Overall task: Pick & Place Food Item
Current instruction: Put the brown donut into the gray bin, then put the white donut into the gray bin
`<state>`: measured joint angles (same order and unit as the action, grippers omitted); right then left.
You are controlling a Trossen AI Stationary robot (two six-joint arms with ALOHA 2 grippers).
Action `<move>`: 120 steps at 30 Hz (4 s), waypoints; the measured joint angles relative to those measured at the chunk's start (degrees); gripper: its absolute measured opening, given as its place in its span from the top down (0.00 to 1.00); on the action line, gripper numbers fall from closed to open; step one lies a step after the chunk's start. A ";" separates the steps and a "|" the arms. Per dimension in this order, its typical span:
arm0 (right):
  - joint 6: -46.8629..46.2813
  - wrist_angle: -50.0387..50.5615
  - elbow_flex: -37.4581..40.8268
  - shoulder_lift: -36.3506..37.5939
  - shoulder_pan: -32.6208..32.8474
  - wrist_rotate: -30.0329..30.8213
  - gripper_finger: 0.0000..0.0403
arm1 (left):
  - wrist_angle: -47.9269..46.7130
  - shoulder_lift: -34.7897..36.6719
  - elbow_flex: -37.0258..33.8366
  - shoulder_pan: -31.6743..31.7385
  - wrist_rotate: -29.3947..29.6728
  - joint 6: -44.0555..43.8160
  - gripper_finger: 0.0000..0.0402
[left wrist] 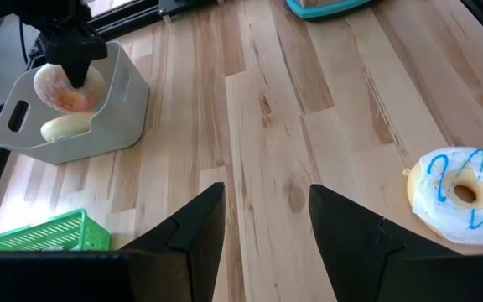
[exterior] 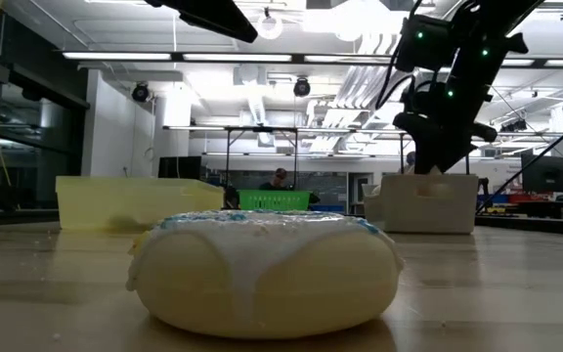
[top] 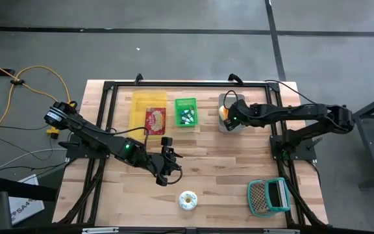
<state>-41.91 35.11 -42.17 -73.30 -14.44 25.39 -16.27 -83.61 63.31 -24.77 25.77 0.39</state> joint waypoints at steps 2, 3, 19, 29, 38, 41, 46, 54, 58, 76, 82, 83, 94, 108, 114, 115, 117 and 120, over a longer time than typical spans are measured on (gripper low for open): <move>0.14 -0.16 0.00 -0.11 0.02 0.02 0.59 | 0.00 0.00 0.00 0.00 0.00 0.00 0.59; 0.15 -0.43 0.00 -0.11 0.02 0.13 0.57 | 0.00 0.00 0.00 0.00 -0.01 0.00 0.59; 2.59 -2.80 0.00 -0.11 0.02 0.68 0.46 | -0.09 0.00 0.00 0.00 -0.03 0.01 0.59; 2.60 -1.97 0.00 -0.13 0.07 3.48 0.46 | -0.09 0.00 0.00 0.00 -0.03 -0.25 0.59; 2.96 -3.22 0.00 -0.13 -0.91 6.15 0.46 | -0.04 0.00 0.00 0.00 -0.03 -0.43 0.59; 2.97 -3.26 0.00 -0.13 -1.77 6.23 0.46 | -0.03 0.00 0.00 0.00 -0.03 -0.43 0.59; 2.98 -5.39 0.00 -0.13 -2.83 6.27 0.46 | -0.02 0.00 0.00 0.02 -0.03 -0.43 0.59; 4.69 -18.96 0.00 -0.13 -3.61 4.55 0.46 | -0.02 0.00 0.00 0.00 -0.03 -0.40 0.59; 4.65 -25.37 0.00 -0.13 -3.61 -6.68 0.46 | -0.07 0.00 0.00 -0.52 -0.01 -0.40 0.59; 8.67 -35.95 0.00 -0.12 12.33 -32.86 0.46 | -0.50 0.00 0.00 -4.05 -0.02 -0.40 0.59; 12.06 -41.33 0.00 -0.12 16.53 -32.84 0.46 | -0.46 0.00 0.00 -4.29 -0.03 -0.67 0.59; 12.21 -42.31 0.00 -0.11 16.88 -32.85 0.46 | -0.46 0.00 0.00 -4.31 -0.02 -0.69 0.59; 13.29 -45.22 0.00 -0.11 18.89 -32.85 0.46 | -0.34 -0.24 0.00 -4.31 -5.41 -3.24 0.59; 13.33 -44.85 0.00 -0.11 18.95 -32.83 0.46 | 3.38 -7.62 0.00 -9.53 -7.44 4.59 0.59; 13.81 -44.36 0.00 -0.11 19.83 -32.86 0.46 | 5.27 -8.92 0.00 -10.88 -7.35 5.23 0.59; 14.95 -44.27 0.00 -0.13 20.33 -32.86 0.46 | 5.29 -8.92 0.00 -11.19 -7.29 5.21 0.59; 18.77 -44.48 -0.04 -0.78 21.63 -32.73 0.46 | 5.44 -8.92 0.00 -11.92 -7.14 4.68 0.59; 23.49 -44.82 -0.04 -2.23 24.32 -30.43 0.46 | 5.33 -8.92 0.00 -12.96 -5.59 3.27 0.59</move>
<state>-18.42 -9.71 -42.22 -75.53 9.89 -5.04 -10.94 -92.53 63.31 -37.74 20.18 3.66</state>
